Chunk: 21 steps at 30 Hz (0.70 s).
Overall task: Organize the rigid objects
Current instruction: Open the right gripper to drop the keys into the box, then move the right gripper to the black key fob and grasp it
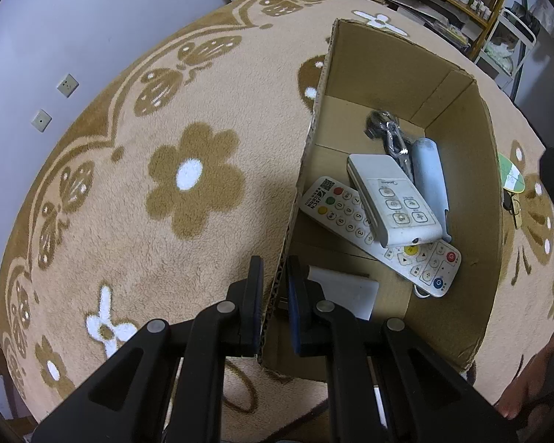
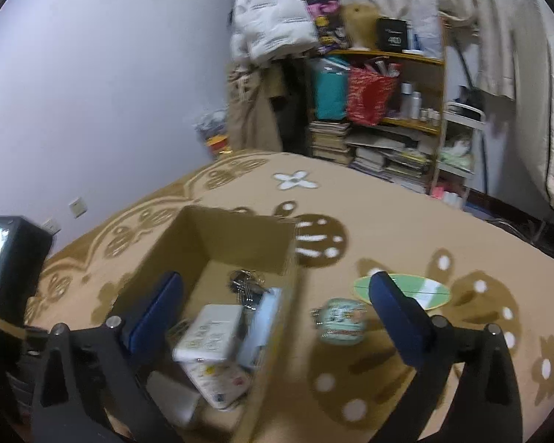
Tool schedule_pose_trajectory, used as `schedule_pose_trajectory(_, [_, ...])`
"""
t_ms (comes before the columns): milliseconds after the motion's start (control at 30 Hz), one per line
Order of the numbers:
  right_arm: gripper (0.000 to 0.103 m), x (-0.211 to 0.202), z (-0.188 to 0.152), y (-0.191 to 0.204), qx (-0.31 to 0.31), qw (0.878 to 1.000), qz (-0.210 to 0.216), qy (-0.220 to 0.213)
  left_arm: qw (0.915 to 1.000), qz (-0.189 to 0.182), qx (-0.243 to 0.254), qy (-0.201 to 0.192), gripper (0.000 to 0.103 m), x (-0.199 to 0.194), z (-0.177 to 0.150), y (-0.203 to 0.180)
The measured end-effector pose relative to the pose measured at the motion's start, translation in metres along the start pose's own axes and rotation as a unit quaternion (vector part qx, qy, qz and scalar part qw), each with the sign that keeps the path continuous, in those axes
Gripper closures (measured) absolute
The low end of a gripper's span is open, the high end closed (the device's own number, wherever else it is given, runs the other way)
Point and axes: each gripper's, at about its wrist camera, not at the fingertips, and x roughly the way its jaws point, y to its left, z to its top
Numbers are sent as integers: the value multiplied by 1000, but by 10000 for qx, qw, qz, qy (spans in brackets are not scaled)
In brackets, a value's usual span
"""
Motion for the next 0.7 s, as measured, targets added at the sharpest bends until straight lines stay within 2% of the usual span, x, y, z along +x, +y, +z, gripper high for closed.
schedule_pose_trajectory(133, [0, 11, 1, -24, 261, 9992, -239, 208, 10000, 2, 9, 0, 92, 0, 0, -1])
schedule_pose_trajectory(400, [0, 21, 0, -81, 624, 9946, -751, 353, 10000, -3, 4, 14, 92, 0, 0, -1])
schedule_pose_trajectory(567, [0, 32, -3, -119, 989, 9898, -889, 517, 10000, -19, 3, 21, 92, 1, 0, -1])
schedule_pose_trajectory(700, [0, 41, -11, -147, 1333, 9861, -790, 604, 10000, 10, 25, 2, 92, 1, 1, -1])
